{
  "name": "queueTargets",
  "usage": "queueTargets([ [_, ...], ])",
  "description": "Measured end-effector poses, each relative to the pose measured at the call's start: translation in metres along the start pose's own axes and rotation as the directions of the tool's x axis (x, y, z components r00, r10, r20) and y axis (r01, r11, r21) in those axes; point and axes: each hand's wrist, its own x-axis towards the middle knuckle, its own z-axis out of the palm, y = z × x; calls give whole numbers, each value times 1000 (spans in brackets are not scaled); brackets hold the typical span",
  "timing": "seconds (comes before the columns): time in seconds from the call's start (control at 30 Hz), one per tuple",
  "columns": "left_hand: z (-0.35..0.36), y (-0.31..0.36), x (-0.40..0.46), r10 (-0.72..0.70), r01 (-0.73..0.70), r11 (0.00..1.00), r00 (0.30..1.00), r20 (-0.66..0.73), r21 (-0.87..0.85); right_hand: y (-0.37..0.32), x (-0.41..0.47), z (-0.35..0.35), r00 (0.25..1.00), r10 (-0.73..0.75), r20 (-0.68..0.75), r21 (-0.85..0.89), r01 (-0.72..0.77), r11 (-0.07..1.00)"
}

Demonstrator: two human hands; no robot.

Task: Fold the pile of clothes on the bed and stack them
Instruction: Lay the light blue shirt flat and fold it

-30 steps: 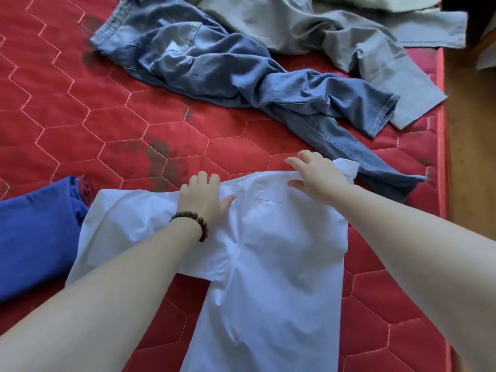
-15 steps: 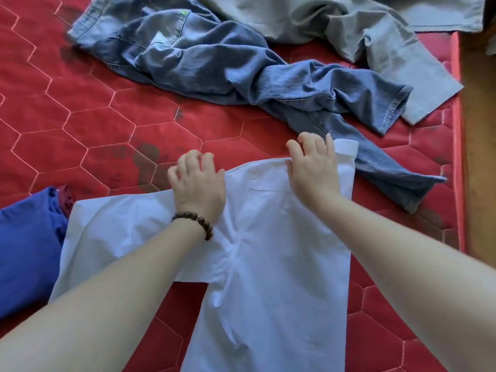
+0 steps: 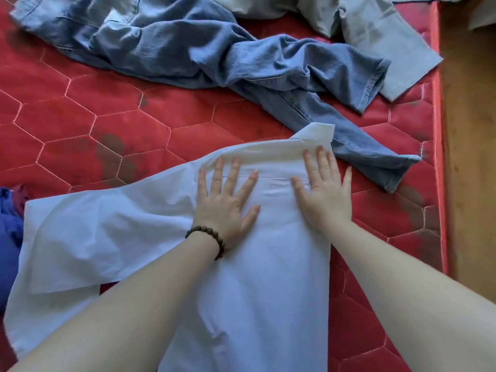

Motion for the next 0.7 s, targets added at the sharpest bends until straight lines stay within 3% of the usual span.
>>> queueTargets([
  [0.1, -6, 0, 3, -11, 11, 1000, 997, 73, -2, 0, -2, -8, 996, 67, 56, 14, -68, 998],
  [0.17, -13, 1, -1, -69, 75, 995, 993, 95, -65, -9, -15, -10, 995, 92, -46, 9, -92, 996],
  [0.23, -19, 5, -18, -112, 115, 984, 993, 35, -138, -21, -42, -5, 979, 13, -206, 29, -8, 1000],
  [0.33, -15, 27, -75, 85, -101, 986, 989, -123, -130, -47, -102, 21, 942, -194, -274, 48, 215, 975],
  [0.43, 4, 42, -139, 260, -261, 961, 965, -29, -89, -70, -159, 48, 945, -282, -165, 44, 293, 955],
  [0.57, 24, 14, -171, 164, -164, 986, 986, 13, -28, -54, -200, 58, 990, -115, -81, 3, 116, 993],
  [0.7, 23, -7, -199, 55, -63, 995, 993, -103, -74, -37, -232, 50, 993, 106, -52, -25, -107, 994],
])
